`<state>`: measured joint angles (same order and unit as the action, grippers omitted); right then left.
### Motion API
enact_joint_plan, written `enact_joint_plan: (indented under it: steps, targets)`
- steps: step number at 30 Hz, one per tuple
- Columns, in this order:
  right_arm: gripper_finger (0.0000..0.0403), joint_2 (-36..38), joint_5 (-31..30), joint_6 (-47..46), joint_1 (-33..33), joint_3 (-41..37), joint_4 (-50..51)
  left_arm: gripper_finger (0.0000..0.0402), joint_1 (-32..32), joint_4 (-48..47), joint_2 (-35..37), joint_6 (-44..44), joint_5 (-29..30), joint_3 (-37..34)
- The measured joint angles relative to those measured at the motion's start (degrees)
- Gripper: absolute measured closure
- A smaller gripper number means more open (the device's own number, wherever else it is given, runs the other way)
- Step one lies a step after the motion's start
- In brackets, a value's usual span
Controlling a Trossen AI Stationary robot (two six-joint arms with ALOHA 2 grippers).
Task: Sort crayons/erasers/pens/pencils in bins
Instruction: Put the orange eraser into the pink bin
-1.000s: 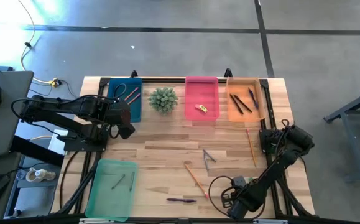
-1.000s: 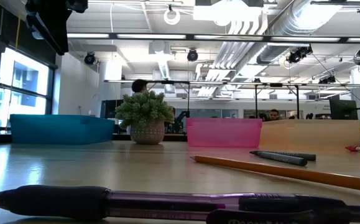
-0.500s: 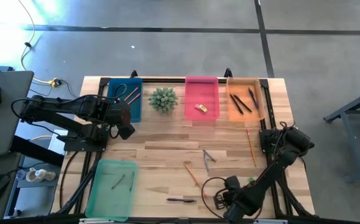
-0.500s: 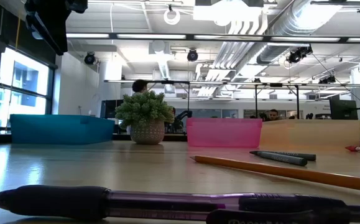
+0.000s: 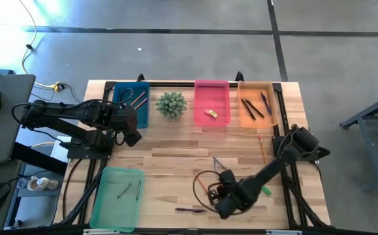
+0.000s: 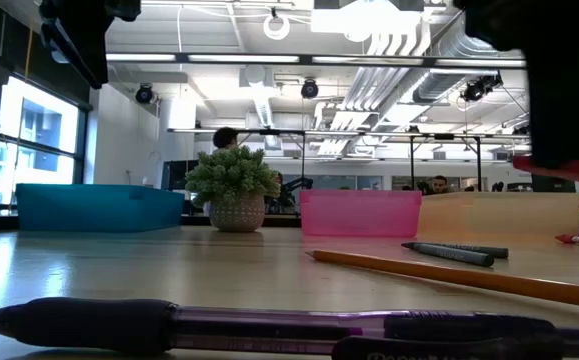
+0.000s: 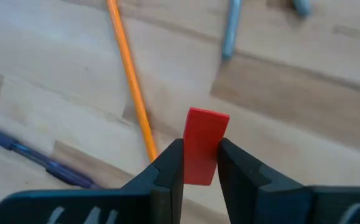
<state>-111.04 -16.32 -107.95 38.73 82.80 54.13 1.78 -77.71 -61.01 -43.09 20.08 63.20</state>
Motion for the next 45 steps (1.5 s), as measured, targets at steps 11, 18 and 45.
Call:
enact_joint_plan:
  steps: [11,18,45]
  targets:
    - [0.0331,0.07,-2.02,13.68,-10.48,6.49,10.57,0.0238,0.0,0.01,0.0,2.44,-0.57,-0.01]
    - [0.0331,0.13,-7.42,21.01,-17.32,10.01,16.23,0.0238,0.0,0.04,0.0,6.76,-1.51,-0.02]
    - [0.0332,0.13,-10.07,70.03,-48.67,17.25,17.98,0.0238,0.0,2.07,0.0,7.8,-1.49,-0.02]
